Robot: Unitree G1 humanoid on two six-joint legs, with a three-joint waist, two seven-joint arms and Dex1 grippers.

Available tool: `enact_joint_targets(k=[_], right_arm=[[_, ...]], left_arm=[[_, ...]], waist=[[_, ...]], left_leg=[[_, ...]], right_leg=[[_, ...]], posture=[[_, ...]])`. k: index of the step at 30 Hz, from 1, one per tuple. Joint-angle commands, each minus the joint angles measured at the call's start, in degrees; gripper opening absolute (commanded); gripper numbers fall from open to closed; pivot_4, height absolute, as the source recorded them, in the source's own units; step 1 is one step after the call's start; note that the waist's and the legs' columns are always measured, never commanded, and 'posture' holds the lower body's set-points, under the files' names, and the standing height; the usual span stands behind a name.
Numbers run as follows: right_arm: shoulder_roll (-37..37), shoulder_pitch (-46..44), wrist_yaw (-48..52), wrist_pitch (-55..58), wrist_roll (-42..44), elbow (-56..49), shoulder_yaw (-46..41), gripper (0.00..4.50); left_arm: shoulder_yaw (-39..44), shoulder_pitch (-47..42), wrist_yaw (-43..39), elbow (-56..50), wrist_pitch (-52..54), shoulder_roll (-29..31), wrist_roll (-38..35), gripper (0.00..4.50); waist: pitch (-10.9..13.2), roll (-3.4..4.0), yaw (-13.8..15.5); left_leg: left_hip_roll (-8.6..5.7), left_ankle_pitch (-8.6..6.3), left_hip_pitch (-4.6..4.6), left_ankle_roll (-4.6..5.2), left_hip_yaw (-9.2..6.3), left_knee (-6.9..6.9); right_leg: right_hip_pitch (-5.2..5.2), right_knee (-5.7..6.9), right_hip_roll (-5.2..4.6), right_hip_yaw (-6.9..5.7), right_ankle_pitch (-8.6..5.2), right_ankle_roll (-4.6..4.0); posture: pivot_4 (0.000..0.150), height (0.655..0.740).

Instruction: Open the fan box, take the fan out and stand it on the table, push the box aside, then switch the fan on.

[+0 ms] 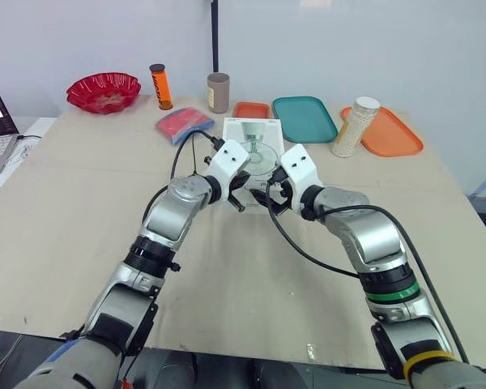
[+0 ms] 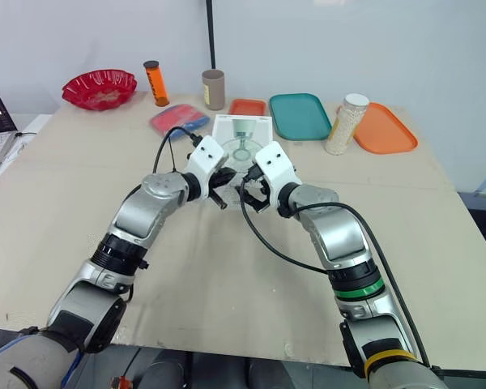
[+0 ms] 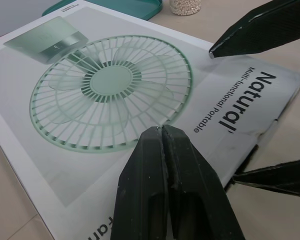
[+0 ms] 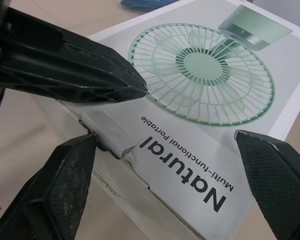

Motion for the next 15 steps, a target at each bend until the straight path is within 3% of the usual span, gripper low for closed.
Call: enact_joint_targets(k=[1, 15], right_arm=[[-0.1, -2.0, -1.6, -0.7, -0.7, -1.1, -3.4, 4.5], [2.2, -5.8, -3.9, 4.2, 2.8, 0.6, -9.4, 4.5]], left_arm=[[0.2, 0.4, 1.2, 4.0, 1.2, 0.5, 1.6, 0.17], [-2.0, 2.6, -1.5, 1.5, 2.1, 0.3, 1.9, 0.17]], waist=[[0.0, 0.0, 0.0], [0.0, 0.04, 0.0]], left_leg=[[0.0, 0.0, 0.0, 0.0, 0.0, 0.0], [0.01, 0.01, 0.0, -0.01, 0.01, -0.04]], right_leg=[[0.0, 0.0, 0.0, 0.01, 0.0, 0.0], [-0.01, -0.01, -0.01, 0.0, 0.0, 0.0]], posture=[[0.15, 0.74], [0.15, 0.74]])
